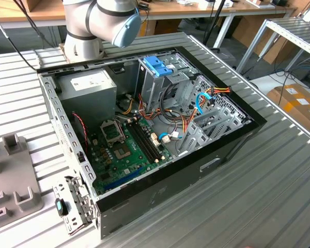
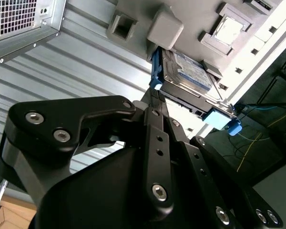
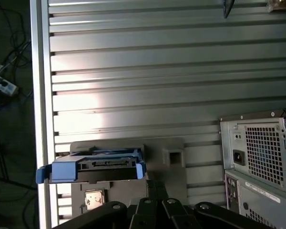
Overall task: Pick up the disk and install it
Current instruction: 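Reach for the disk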
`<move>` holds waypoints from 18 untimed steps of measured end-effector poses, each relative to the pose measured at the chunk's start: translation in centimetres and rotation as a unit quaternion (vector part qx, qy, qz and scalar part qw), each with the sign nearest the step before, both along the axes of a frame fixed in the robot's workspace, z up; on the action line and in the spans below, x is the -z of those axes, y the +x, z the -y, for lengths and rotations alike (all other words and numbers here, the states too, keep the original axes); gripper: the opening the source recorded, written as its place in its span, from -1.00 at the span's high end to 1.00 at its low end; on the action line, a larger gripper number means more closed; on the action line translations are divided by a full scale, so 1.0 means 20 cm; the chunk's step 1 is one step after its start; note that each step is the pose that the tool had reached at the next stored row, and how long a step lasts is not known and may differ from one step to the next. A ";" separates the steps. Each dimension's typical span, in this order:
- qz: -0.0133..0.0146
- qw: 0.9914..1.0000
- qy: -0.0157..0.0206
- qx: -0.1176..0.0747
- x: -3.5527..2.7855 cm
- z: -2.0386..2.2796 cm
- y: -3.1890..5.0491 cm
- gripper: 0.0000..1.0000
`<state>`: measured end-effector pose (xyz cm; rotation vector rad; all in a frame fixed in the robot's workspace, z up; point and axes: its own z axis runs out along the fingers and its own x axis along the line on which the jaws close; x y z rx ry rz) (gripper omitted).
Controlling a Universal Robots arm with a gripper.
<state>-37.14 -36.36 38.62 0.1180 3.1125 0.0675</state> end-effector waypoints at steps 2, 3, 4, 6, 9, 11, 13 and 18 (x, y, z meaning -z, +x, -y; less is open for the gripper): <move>0.000 1.000 0.000 0.000 0.001 -0.002 -0.024 0.79; 0.000 1.000 0.000 0.000 0.002 -0.004 -0.037 0.79; 0.000 1.000 0.000 0.000 0.002 -0.005 -0.049 0.79; 0.000 1.000 0.000 0.000 0.004 -0.008 -0.070 0.79; 0.000 1.000 0.000 0.000 0.005 -0.009 -0.082 0.79; 0.000 1.000 0.000 0.000 0.005 -0.009 -0.082 0.79; 0.000 1.000 -0.001 0.000 0.005 -0.009 -0.082 0.79; -0.004 1.000 -0.019 0.000 0.008 -0.009 -0.082 0.79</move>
